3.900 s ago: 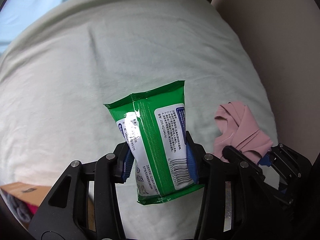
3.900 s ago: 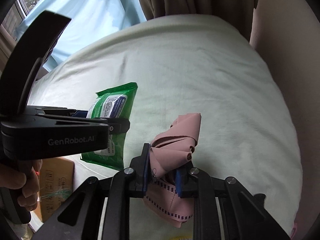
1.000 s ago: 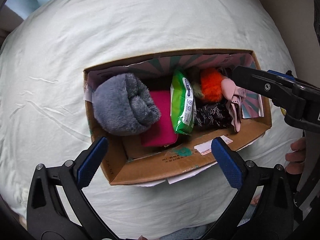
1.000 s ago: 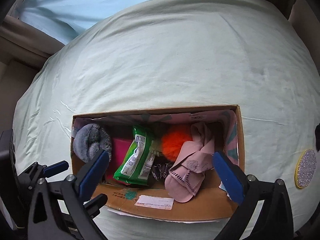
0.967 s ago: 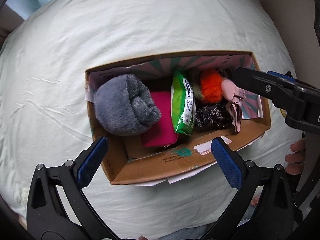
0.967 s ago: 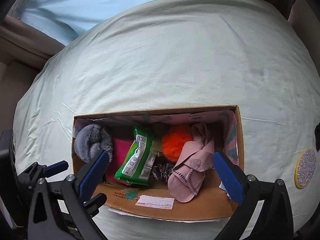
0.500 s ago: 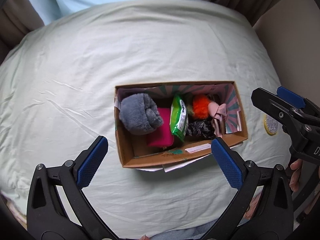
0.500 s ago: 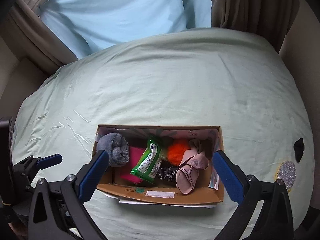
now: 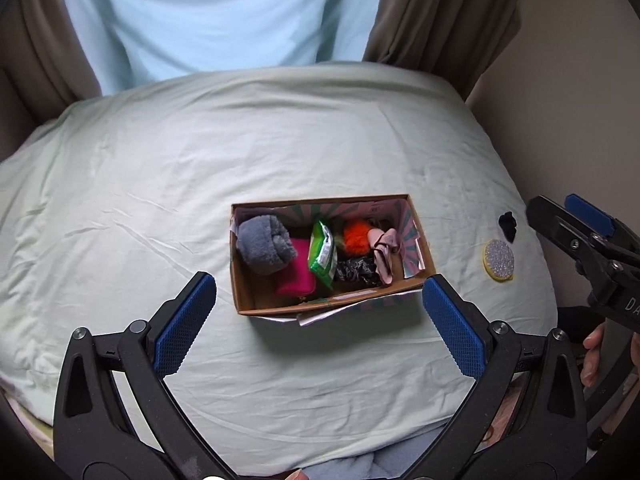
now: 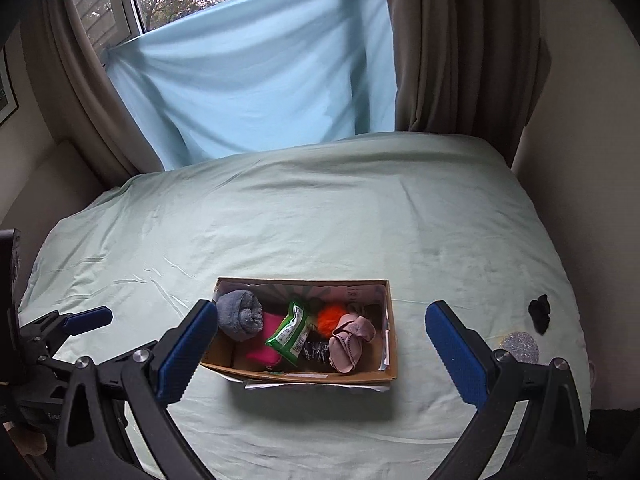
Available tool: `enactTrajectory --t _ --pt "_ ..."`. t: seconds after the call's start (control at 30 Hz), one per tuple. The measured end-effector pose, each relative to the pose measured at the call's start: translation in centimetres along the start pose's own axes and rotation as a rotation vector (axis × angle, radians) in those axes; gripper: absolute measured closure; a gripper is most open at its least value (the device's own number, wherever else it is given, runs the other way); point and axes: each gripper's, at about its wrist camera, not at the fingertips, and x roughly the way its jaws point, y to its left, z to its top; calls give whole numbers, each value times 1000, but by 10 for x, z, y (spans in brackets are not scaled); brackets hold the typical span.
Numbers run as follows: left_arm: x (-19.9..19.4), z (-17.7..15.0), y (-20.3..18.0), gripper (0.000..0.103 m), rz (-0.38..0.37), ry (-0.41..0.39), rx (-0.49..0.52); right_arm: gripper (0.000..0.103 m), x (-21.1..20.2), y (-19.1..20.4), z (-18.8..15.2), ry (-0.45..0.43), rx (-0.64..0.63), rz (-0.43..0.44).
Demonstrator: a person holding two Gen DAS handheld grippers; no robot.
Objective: Organize soft objects
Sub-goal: 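Lift both tools out of the box and move toward the sponge and black sock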
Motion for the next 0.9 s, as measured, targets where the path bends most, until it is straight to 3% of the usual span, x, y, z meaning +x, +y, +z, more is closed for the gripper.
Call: enactTrajectory --t 0.27,0.47,0.7,0.9 --pt "-46 -24 -36 0 19 -118 5 0 -72 -41 -32 -77 66 -94" --pt "-53 -36 -86 0 12 -158 40 0 -115 -89 -59 -138 111 -163" --pt "-32 -41 -177 0 -38 -166 120 0 -132 -173 -66 -164 159 -200" --pt "24 -49 -274 0 -68 -151 184 0 -107 -263 -68 -128 154 -211"
